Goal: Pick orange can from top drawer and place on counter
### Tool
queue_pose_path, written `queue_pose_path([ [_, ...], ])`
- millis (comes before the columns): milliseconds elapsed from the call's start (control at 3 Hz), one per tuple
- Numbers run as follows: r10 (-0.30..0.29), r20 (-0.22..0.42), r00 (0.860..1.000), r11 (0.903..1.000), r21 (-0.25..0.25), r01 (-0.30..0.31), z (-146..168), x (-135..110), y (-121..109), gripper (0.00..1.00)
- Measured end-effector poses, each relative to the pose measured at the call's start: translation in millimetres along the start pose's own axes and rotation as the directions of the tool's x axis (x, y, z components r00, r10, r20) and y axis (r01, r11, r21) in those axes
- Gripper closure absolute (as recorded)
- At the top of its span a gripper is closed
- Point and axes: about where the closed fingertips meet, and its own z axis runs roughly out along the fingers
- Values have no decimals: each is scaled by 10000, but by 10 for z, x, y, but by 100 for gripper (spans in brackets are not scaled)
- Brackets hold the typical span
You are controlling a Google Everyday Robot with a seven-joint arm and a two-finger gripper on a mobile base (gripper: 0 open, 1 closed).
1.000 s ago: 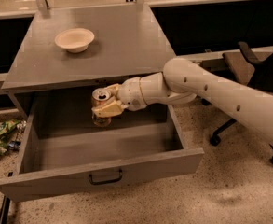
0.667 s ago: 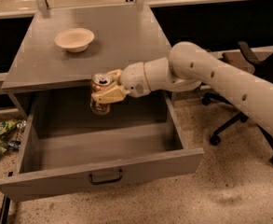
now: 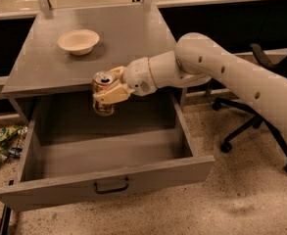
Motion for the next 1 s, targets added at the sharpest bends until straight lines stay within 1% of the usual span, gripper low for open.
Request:
queue_pose_path([
  [333,116,-571,9983,9995,291,-100,-340,-488,51,100],
  [667,57,-589,9982,9993,386,-34,-370,-509,21,100],
  [1000,-211,-782,9967,9915,1263,309,-689,-700,-232,100],
])
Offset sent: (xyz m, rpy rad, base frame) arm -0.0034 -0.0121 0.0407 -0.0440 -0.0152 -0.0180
